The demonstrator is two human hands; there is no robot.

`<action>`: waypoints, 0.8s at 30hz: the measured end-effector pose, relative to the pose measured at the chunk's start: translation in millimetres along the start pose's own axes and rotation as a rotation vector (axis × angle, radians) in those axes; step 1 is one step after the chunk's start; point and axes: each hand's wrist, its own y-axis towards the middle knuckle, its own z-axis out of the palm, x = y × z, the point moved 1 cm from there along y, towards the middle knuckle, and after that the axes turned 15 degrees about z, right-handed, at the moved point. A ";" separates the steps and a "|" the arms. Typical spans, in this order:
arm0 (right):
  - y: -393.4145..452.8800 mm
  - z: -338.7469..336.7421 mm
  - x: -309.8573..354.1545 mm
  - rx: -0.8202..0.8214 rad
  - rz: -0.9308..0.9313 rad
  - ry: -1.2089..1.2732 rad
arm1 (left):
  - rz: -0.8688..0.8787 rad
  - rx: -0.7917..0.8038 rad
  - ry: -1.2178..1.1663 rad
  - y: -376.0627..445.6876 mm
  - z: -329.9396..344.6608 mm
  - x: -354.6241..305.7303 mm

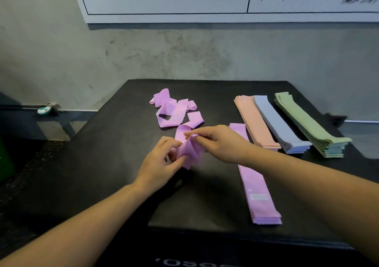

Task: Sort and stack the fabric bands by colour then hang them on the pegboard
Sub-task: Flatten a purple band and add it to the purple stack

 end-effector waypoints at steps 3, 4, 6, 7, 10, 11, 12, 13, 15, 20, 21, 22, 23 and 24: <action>-11.8 -8.6 8.1 -0.037 -0.013 0.031 | -0.115 -0.046 -0.027 -3.3 -2.4 -6.2; -15.4 -11.7 10.1 -0.057 -0.010 0.059 | -0.159 -0.037 -0.028 -3.8 -4.9 -6.9; -21.9 -19.0 13.8 -0.126 0.001 0.125 | -0.217 0.013 0.004 -4.9 -11.7 -8.2; -24.3 -23.4 15.2 -0.169 0.008 0.160 | -0.241 0.030 0.006 -6.3 -15.3 -9.5; -33.3 -36.8 23.3 -0.223 0.032 0.234 | -0.328 0.068 -0.006 -12.2 -25.2 -15.1; -37.3 -40.2 27.8 -0.210 0.048 0.267 | -0.346 0.069 0.001 -13.8 -27.9 -14.9; -41.1 -42.6 32.1 -0.191 0.082 0.327 | -0.359 0.072 0.022 -14.1 -30.8 -15.2; -45.6 -44.8 36.6 -0.167 0.135 0.430 | -0.366 0.080 0.035 -13.9 -33.1 -15.7; -53.0 -48.8 42.7 -0.119 0.249 0.674 | -0.352 0.111 0.051 -12.3 -35.2 -17.7; -73.3 -58.7 52.6 -0.081 0.352 0.927 | -0.351 0.134 0.007 -6.9 -33.3 -38.4; -77.8 -60.5 54.5 -0.060 0.349 0.959 | -0.355 0.136 -0.042 -5.9 -32.6 -43.6; -82.5 -62.4 56.5 -0.034 0.335 0.981 | -0.362 0.144 -0.097 -4.2 -32.8 -52.0; -88.0 -64.2 58.5 -0.010 0.318 0.992 | -0.363 0.141 -0.168 -2.2 -32.7 -60.0; -93.0 -66.2 60.0 0.007 0.308 1.000 | -0.362 0.129 -0.236 0.5 -33.3 -69.8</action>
